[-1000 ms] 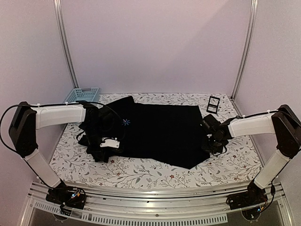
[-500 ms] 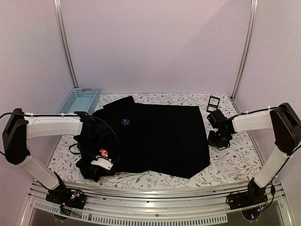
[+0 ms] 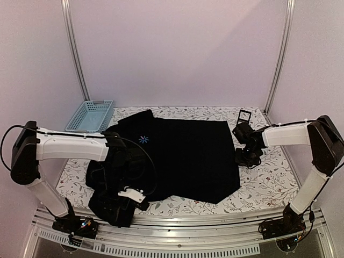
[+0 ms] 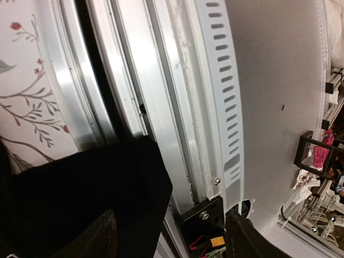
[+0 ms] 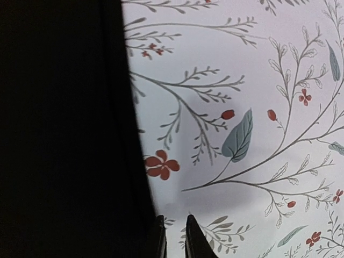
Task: Pin the brooch onto the clothing
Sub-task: Smooth out the clothing with brooches at the center of the board.
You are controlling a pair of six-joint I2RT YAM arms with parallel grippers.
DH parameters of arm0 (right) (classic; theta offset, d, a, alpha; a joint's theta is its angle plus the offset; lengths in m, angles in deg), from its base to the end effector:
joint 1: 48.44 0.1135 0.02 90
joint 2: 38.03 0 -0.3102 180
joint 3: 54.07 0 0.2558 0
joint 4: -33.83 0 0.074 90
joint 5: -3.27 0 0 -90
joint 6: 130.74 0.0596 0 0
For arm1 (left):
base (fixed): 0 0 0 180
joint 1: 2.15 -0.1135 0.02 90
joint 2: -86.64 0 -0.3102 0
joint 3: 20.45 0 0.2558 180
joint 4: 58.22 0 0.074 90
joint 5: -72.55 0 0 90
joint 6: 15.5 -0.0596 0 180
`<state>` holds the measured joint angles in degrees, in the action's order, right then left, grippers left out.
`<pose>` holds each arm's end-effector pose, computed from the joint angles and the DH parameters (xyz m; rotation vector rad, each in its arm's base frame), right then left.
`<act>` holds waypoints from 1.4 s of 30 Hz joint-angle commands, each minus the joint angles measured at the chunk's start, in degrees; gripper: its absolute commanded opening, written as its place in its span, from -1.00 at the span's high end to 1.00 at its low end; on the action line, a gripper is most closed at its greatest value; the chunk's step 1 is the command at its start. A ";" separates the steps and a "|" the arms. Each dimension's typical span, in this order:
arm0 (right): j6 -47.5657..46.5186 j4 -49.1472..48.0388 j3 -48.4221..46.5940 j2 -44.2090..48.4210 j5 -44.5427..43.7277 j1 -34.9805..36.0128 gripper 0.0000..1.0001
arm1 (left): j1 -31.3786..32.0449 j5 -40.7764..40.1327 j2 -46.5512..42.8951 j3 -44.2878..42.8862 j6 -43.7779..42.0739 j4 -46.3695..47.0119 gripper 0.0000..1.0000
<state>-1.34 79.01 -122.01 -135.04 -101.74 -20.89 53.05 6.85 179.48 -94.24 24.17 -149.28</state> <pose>0.2883 0.1330 0.1705 0.3359 2.7481 -0.0930 0.1129 -0.2054 0.2193 -2.1035 -1.7292 0.5648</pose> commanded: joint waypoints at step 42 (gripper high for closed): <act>-10.09 4.78 -16.11 -6.65 2.35 -3.60 0.73 | -42.28 -10.89 24.58 -42.36 12.46 2.96 -0.21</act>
<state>-8.18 74.77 -131.30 -144.33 -99.00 -23.84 10.58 -15.10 199.52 -115.68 34.40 -141.23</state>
